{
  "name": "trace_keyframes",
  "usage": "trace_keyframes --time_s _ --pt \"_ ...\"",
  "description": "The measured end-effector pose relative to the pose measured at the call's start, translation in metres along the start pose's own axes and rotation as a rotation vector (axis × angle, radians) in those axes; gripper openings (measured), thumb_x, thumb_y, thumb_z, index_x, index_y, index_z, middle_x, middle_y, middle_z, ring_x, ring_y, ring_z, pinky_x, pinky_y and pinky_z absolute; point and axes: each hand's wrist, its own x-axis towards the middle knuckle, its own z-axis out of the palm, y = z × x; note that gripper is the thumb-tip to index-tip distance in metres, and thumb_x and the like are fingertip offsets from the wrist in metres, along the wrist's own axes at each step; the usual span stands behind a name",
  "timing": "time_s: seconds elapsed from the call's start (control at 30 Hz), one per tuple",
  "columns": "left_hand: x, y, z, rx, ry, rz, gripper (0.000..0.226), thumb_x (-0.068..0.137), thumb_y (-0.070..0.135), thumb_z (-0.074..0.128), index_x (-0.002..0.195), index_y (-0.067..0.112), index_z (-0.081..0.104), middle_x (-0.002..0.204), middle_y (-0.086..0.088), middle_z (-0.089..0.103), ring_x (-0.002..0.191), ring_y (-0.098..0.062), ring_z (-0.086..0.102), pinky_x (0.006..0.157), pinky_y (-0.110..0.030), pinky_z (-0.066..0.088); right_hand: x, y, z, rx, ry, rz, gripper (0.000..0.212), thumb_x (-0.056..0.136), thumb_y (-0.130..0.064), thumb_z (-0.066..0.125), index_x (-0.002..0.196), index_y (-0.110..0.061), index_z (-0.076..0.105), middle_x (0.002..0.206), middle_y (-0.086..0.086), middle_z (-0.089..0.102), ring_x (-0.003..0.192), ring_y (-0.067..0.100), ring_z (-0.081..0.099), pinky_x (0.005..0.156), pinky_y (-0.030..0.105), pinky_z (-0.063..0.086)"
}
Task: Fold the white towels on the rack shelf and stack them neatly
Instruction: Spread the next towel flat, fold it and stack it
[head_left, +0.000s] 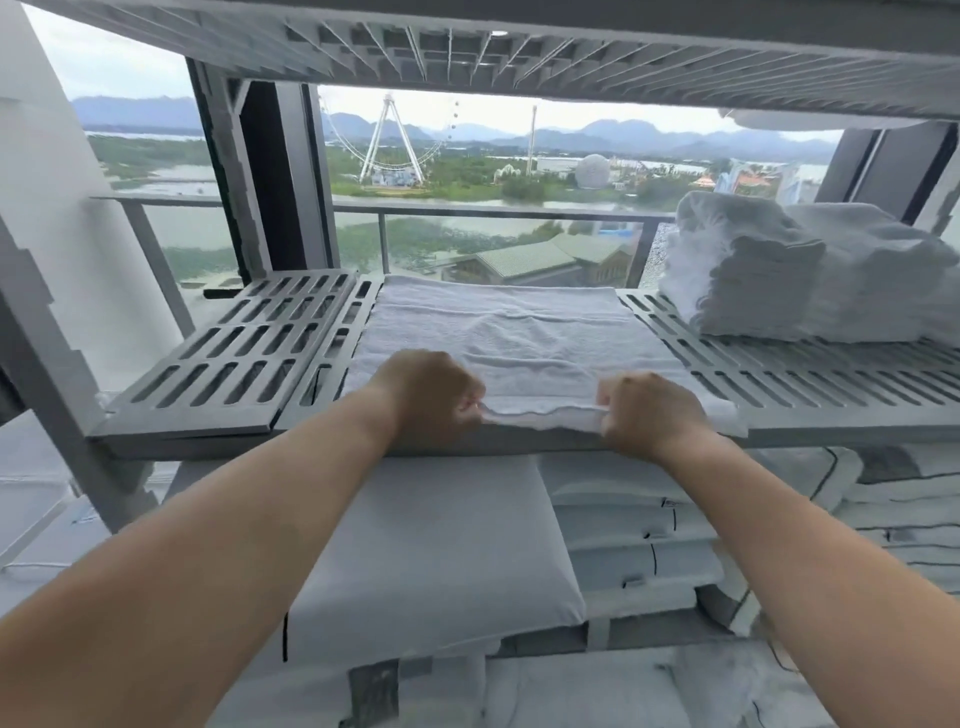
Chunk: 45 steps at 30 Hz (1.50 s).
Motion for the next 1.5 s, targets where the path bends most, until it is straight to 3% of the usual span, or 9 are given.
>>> trace_keyframes --time_s 0.1,0.23,0.4,0.63,0.8,0.97,1.17,1.33,1.5 --pt "0.005 -0.006 -0.001 -0.051 0.017 -0.056 0.071 0.094 0.072 0.025 0.058 0.014 0.045 0.067 0.001 0.062 0.063 -0.021 0.059 0.060 -0.029 0.045 0.002 -0.002 -0.016 0.078 -0.163 0.050 0.026 0.080 -0.039 0.045 0.078 -0.020 0.062 0.084 -0.004 0.063 0.082 0.022 0.058 0.064 0.032 0.042" --pt "0.031 -0.005 0.011 0.005 0.069 -0.192 0.053 0.102 0.050 0.039 0.061 0.018 0.051 0.085 0.001 0.066 0.073 -0.021 0.060 0.068 -0.032 0.053 0.025 -0.018 -0.016 0.073 -0.058 0.037 0.034 0.091 -0.046 0.046 0.080 -0.020 0.063 0.082 -0.001 0.065 0.083 0.024 0.061 0.063 0.033 0.044" --pt "0.082 -0.005 0.030 -0.050 0.029 -0.360 0.035 0.103 0.039 0.036 0.108 0.019 0.064 0.112 -0.005 0.065 0.099 -0.026 0.061 0.080 -0.040 0.054 0.079 -0.032 0.007 0.178 -0.068 -0.053 0.035 0.099 -0.036 0.047 0.129 -0.027 0.062 0.134 0.007 0.060 0.125 0.028 0.053 0.106 0.044 0.043" --pt "0.158 -0.051 0.082 -0.238 -0.316 -0.540 0.065 0.100 0.063 0.024 0.159 0.036 0.020 0.169 -0.002 0.012 0.155 -0.023 0.010 0.123 -0.052 0.008 0.183 0.001 0.059 0.175 -0.294 -0.131 0.056 0.104 -0.051 0.037 0.156 -0.031 0.032 0.166 0.000 0.023 0.152 0.019 0.022 0.124 0.036 0.017" --pt "0.197 -0.117 0.099 -0.123 -0.362 -0.891 0.077 0.099 0.066 0.015 0.162 0.021 0.008 0.169 -0.007 0.000 0.155 -0.030 -0.001 0.124 -0.053 0.002 0.257 0.077 0.067 -0.018 -0.243 0.439 0.052 0.096 -0.026 0.039 0.146 -0.014 0.046 0.156 0.014 0.039 0.145 0.034 0.032 0.118 0.045 0.030" --pt "0.258 -0.111 0.126 -0.259 -0.320 -0.673 0.065 0.099 0.064 0.020 0.159 0.037 0.021 0.169 -0.002 0.007 0.156 -0.024 0.001 0.124 -0.053 -0.002 0.304 0.030 0.089 0.197 -0.223 -0.201 0.051 0.104 -0.046 0.038 0.151 -0.029 0.042 0.162 0.004 0.032 0.151 0.020 0.025 0.124 0.038 0.019" --pt "0.272 -0.150 0.137 -0.177 -0.402 -0.888 0.077 0.096 0.071 0.016 0.161 0.032 0.007 0.169 -0.003 -0.004 0.155 -0.030 -0.006 0.122 -0.055 -0.004 0.364 0.065 0.094 0.049 -0.325 0.344 0.059 0.097 -0.036 0.037 0.154 -0.020 0.034 0.163 0.007 0.029 0.150 0.030 0.025 0.120 0.047 0.023" --pt "0.279 -0.159 0.146 -0.172 -0.361 -0.864 0.073 0.099 0.066 0.015 0.162 0.029 0.006 0.169 -0.003 -0.004 0.155 -0.026 -0.008 0.121 -0.053 -0.008 0.385 0.035 0.106 0.235 -0.151 -0.037 0.041 0.099 -0.019 0.035 0.135 -0.021 0.055 0.147 0.006 0.051 0.133 0.029 0.048 0.111 0.043 0.040" --pt "0.292 -0.169 0.148 -0.171 -0.312 -0.854 0.072 0.102 0.058 0.021 0.161 0.018 0.015 0.169 -0.009 0.003 0.156 -0.028 -0.004 0.121 -0.055 -0.007 0.407 0.032 0.118 0.182 -0.155 0.031 0.045 0.093 -0.022 0.035 0.135 -0.025 0.052 0.145 0.008 0.053 0.134 0.028 0.046 0.108 0.044 0.030"
